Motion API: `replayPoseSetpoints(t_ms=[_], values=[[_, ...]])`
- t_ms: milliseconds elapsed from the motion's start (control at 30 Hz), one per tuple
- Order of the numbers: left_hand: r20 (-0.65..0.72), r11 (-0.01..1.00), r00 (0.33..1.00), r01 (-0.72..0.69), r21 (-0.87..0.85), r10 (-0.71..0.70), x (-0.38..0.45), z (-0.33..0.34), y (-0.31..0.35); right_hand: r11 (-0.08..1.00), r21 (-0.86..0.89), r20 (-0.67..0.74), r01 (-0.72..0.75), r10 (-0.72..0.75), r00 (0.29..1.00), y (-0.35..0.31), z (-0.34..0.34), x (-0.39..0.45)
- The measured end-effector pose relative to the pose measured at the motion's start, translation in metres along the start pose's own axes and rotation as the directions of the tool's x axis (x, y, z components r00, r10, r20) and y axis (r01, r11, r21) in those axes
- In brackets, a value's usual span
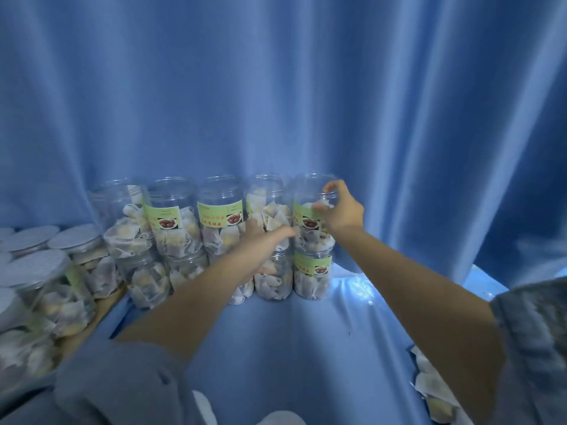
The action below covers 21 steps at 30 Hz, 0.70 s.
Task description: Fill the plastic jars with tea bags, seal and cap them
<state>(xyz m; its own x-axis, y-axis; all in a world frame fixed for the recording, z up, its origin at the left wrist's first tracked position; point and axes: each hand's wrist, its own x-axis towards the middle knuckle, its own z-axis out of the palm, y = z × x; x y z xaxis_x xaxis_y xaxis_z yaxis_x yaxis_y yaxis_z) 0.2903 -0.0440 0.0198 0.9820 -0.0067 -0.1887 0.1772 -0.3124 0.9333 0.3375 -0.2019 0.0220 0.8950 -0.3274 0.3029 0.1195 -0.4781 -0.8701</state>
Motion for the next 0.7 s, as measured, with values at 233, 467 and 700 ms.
replayPoseSetpoints(t_ms=[233,467,700], values=[[0.019,0.984,0.996,-0.088,-0.156,0.092,-0.034,0.027,-0.004,0.991,0.045,-0.011,0.126,-0.126,0.992,0.01,-0.012,-0.048],[-0.097,0.923,0.972,-0.233,-0.305,0.213,-0.077,0.057,-0.051,0.948,0.068,0.06,0.312,-0.316,0.947,0.026,-0.027,-0.133],[-0.189,0.932,0.928,-0.345,-0.114,0.321,-0.183,0.088,-0.113,0.927,0.146,-0.013,0.346,-0.348,0.937,0.05,-0.056,-0.243]])
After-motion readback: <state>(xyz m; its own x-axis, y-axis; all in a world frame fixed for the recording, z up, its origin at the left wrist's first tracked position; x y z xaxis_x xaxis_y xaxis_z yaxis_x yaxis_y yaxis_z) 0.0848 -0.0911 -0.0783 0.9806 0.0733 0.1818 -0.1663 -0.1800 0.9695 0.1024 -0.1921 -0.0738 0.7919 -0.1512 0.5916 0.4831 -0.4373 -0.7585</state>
